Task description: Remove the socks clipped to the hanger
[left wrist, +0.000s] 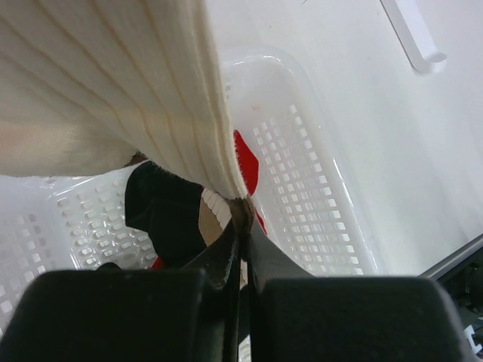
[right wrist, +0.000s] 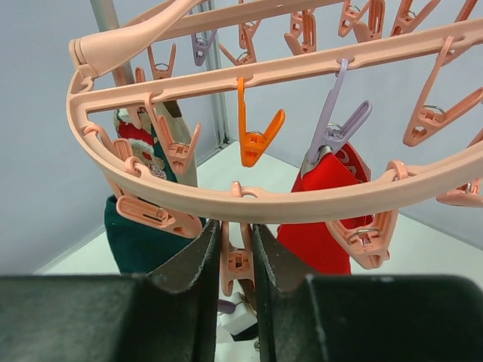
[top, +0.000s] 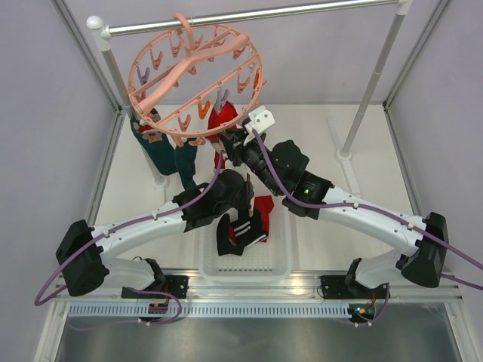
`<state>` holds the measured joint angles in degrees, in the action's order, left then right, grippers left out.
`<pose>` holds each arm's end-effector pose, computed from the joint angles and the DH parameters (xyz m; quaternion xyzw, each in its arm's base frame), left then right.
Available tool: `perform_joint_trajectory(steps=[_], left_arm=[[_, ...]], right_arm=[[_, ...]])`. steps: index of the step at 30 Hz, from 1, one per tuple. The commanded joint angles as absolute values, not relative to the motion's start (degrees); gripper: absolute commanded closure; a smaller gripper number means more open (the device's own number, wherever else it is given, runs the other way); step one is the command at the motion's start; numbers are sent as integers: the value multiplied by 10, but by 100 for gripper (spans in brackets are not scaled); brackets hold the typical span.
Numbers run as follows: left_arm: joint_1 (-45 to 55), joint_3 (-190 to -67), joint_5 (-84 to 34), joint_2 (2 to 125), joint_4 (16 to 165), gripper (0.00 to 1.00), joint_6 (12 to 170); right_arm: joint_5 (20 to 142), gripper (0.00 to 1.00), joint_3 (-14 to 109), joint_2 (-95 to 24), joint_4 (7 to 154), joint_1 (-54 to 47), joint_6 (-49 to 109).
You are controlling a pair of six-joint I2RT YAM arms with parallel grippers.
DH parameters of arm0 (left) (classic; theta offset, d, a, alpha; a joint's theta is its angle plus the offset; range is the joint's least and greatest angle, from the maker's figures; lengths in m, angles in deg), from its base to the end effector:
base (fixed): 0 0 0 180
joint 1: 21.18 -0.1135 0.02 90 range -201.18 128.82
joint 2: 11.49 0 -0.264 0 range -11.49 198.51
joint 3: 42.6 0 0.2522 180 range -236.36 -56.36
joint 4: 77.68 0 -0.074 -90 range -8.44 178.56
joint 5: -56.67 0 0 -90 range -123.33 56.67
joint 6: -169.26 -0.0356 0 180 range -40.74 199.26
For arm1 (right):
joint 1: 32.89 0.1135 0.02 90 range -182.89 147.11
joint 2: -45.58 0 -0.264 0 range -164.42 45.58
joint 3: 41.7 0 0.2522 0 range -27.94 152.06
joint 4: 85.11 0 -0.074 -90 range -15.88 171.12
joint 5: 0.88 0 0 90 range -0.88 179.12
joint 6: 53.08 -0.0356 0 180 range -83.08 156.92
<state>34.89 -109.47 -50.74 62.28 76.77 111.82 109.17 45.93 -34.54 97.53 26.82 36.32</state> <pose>0.1694 -0.2328 0.2787 0.1052 0.8631 -0.2375 0.4331 0.1772 0.2792 0.4255 -0.1956 0.6156 0.2828 0.7091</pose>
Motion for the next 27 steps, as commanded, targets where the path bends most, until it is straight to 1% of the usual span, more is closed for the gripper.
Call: perform_joint_trajectory(steps=[1,6,9,20,27], left_arm=[[353,-1102,-496,601,785,98,1127],[355,-1098,-491,583,780,98,1124],[357,-1095,-488,575,775,98,1121],[360,-1088,-462,559,761,98,1116],[361,-1073,-471,572,762,97,1128]], right_arm=[[1107,83,478,-338,1001,271,364],[1118,92,486,-334,995,271,364],[1128,94,496,-333,990,271,379],[1144,96,514,-328,982,271,392],[1146,96,516,-325,976,271,393]])
